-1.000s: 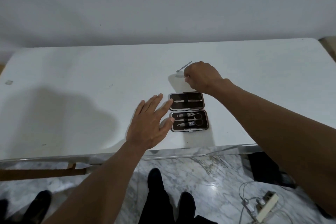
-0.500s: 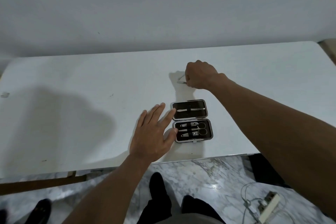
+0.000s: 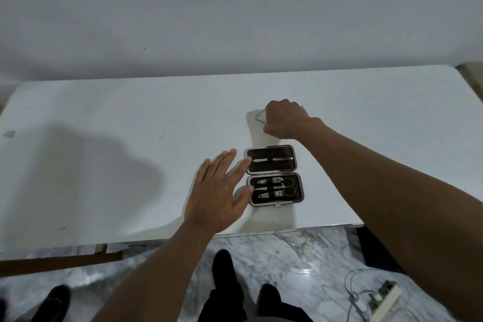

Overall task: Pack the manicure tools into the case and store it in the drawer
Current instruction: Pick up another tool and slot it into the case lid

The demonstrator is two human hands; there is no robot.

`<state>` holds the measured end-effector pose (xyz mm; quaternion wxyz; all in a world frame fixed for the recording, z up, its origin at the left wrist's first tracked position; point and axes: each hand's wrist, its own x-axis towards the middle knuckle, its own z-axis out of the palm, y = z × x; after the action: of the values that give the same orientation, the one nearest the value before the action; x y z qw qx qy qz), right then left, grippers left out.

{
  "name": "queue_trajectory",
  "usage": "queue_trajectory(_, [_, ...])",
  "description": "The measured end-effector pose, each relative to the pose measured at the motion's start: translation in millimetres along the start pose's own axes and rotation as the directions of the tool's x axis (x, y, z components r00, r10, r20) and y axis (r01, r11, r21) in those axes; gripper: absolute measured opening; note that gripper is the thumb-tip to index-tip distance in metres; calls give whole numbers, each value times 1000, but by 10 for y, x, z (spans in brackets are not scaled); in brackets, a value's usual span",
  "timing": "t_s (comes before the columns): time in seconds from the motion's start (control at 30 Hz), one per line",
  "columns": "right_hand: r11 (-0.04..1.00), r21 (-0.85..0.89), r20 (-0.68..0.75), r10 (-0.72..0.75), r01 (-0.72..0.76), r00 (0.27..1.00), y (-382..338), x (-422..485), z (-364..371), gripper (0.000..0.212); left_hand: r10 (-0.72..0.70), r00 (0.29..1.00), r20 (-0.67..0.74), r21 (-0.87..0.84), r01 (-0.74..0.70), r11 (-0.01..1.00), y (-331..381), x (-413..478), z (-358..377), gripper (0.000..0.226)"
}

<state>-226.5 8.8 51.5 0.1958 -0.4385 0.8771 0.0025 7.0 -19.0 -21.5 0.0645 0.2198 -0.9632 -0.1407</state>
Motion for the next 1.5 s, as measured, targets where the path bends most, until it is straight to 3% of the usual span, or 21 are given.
queue_trajectory(0.1, [982, 189, -4, -4, 5, 1000, 82, -52, -7, 12, -2, 1000, -6, 17, 2, 1000, 0, -1, 2, 58])
queue_trajectory(0.23, [875, 484, 22, 2, -13, 1000, 248, -295, -76, 11, -5, 1000, -8, 18, 5, 1000, -6, -8, 7, 58])
queue_trajectory(0.4, [846, 533, 98, -57, -4, 994, 504, -719, -76, 7, -2, 1000, -10, 27, 2, 1000, -10, -14, 42, 58])
queue_trajectory(0.53, [890, 454, 141, -117, 40, 983, 577, -956, 13, 7, 2, 999, -37, 23, -1, 1000, -12, -25, 65, 58])
queue_trajectory(0.8, [918, 385, -32, -95, 100, 995, 540, -1073, 290, 8, 6, 998, -65, 23, -4, 1000, -26, -11, 85, 59])
queue_trajectory(1.13, [967, 78, -143, -229, 242, 963, 572, -1048, 342, 22, 1, 998, -62, 8, -1, 1000, -37, -3, 90, 58])
queue_trajectory(1.5, [965, 125, -106, -217, 230, 970, 537, -1050, 307, 19, -1, 998, -64, -10, 0, 1000, -26, -6, 75, 58])
